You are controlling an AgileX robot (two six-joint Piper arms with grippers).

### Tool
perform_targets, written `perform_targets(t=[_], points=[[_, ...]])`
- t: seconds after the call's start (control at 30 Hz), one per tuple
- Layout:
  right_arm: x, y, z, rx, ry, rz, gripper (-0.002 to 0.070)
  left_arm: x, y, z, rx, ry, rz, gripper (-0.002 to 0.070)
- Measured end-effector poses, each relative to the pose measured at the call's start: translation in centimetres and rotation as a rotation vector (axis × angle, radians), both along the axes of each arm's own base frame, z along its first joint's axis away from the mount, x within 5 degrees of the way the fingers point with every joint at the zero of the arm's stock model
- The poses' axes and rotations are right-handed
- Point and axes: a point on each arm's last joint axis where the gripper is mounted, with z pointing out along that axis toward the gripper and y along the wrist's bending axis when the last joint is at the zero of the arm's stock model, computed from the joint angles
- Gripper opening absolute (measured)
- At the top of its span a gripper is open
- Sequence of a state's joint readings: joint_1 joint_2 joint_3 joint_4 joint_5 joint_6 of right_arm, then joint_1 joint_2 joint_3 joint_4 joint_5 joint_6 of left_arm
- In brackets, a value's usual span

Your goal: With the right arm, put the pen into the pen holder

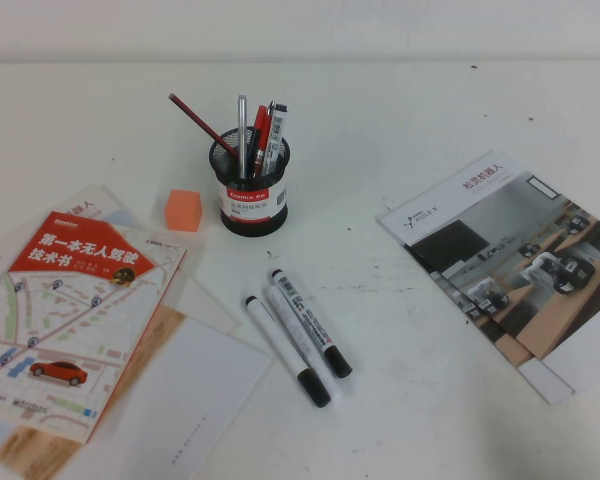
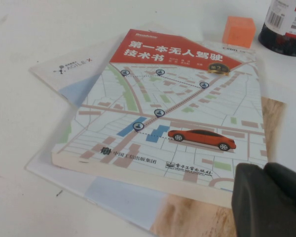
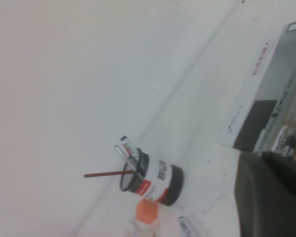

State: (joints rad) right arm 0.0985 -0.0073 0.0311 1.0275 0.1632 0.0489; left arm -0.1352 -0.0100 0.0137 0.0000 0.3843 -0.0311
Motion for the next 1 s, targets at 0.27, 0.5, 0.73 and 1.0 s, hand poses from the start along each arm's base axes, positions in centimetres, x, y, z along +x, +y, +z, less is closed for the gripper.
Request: perform_targets(t=[0.27,0.5,0.73,1.0], points=[[-1.2,1.4,3.6,-0.343,-0.166,0.167,-0.0020,0.0,0.0,0.0,0.000,0.000,0.000,-0.0001],[0.5,2.2,11.9,-0.784,-0.108,0.327,-0.0020,0.0,0.0,0.0,0.000,0.000,0.000,-0.0001],[8.5,3.1,12.9,-0.880,0.334,0.611,-0.0020,0.0,0.0,0.0,0.000,0.000,0.000,-0.0001],[18.1,7.4,9.0,-1.075,0.733,1.063,-0.0020,0.0,0.0,0.0,0.000,0.000,0.000,-0.0001]])
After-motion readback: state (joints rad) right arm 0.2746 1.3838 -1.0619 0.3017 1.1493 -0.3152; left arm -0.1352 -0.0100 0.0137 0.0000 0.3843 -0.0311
